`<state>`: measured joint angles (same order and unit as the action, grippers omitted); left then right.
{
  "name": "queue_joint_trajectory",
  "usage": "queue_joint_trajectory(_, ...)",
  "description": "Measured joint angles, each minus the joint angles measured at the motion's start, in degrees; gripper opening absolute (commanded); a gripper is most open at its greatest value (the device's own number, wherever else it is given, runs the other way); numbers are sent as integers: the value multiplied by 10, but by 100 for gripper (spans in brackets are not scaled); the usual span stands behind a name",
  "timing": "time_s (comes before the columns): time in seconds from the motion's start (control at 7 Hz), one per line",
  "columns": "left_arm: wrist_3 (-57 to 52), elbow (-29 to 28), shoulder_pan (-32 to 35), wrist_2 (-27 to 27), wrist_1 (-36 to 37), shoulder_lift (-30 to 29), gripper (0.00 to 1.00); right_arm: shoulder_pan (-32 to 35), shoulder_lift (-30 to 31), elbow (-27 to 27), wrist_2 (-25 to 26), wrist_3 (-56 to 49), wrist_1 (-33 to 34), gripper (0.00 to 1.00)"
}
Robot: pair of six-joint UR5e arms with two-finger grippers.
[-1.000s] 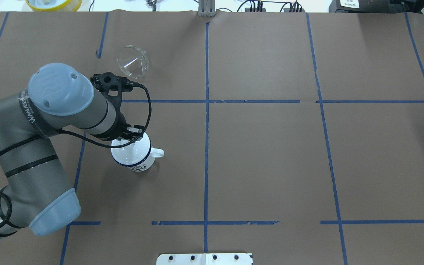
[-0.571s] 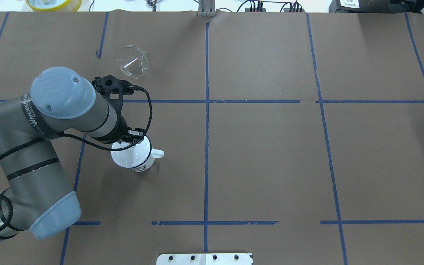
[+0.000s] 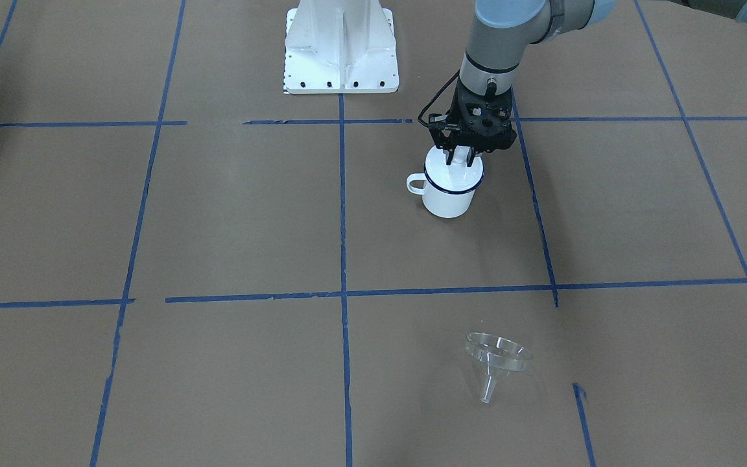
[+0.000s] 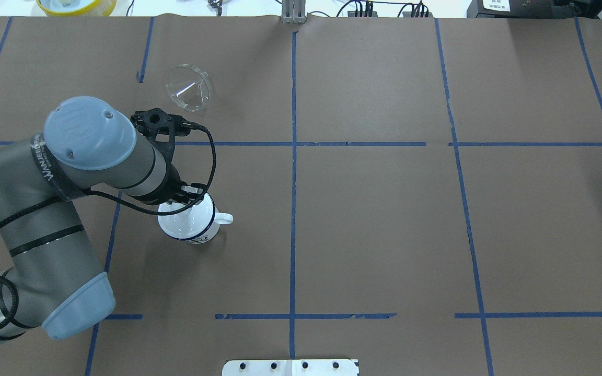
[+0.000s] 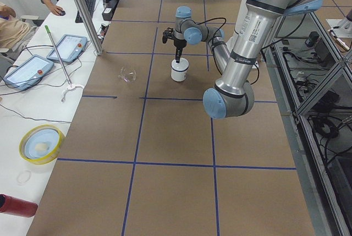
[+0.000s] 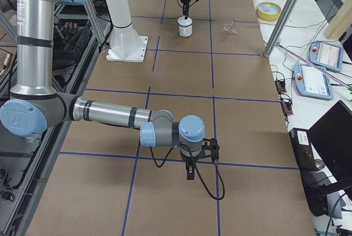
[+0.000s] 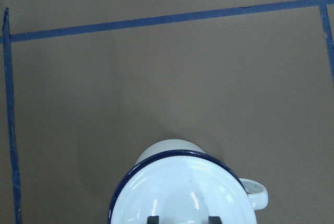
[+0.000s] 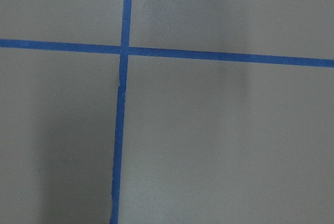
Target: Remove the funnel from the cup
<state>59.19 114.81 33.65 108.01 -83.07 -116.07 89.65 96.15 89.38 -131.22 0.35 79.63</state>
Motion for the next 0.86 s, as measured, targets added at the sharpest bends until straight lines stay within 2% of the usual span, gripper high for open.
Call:
queue_joint_trajectory(0.14, -1, -1, 0, 0, 0, 1, 100, 0, 0, 0, 0, 0, 0, 100)
queue_joint_trajectory(0.57, -14, 3, 3, 0, 0, 1, 100, 0, 0, 0, 0, 0, 0, 100)
queue_joint_trajectory(0.86, -108, 8, 41, 11, -6, 13, 100, 0, 0, 0, 0, 0, 0, 100)
